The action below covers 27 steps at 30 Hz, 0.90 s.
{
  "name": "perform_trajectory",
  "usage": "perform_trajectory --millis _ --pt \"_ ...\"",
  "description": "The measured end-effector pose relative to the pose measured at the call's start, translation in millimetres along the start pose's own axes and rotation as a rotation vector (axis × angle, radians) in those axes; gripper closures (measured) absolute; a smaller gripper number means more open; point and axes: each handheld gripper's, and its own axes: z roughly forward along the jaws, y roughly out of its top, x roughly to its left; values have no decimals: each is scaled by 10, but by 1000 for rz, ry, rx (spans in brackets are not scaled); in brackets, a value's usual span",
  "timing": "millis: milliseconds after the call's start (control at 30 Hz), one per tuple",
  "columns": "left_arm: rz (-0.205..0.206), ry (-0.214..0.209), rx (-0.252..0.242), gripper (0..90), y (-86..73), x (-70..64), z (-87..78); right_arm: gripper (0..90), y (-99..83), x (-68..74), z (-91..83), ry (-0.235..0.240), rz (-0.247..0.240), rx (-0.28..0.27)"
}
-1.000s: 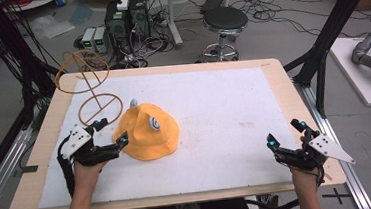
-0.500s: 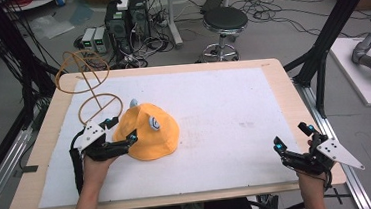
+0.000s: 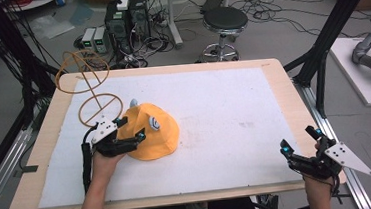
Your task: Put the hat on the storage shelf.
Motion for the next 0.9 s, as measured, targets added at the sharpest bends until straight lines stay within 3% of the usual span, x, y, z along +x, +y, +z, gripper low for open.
perform_trajectory --millis 233,500,633,767,800,900 --pt "7 -30 28 253 19 -36 76 31 -1 -16 -46 -10 0 -1" --pt "-14 -21 49 367 -4 -25 124 31 -2 -35 -82 -18 -3 0" --pt "-44 -10 62 469 -9 -10 138 31 -4 -28 -81 -16 1 3" --pt "-27 -12 75 678 -13 -26 140 31 -6 -21 -69 -12 -3 5" --pt "-20 -8 73 678 -12 -33 140 31 -6 -21 -69 -12 -3 5" --pt "-14 -2 62 800 -9 -39 121 32 -11 -12 -60 -9 -5 10"
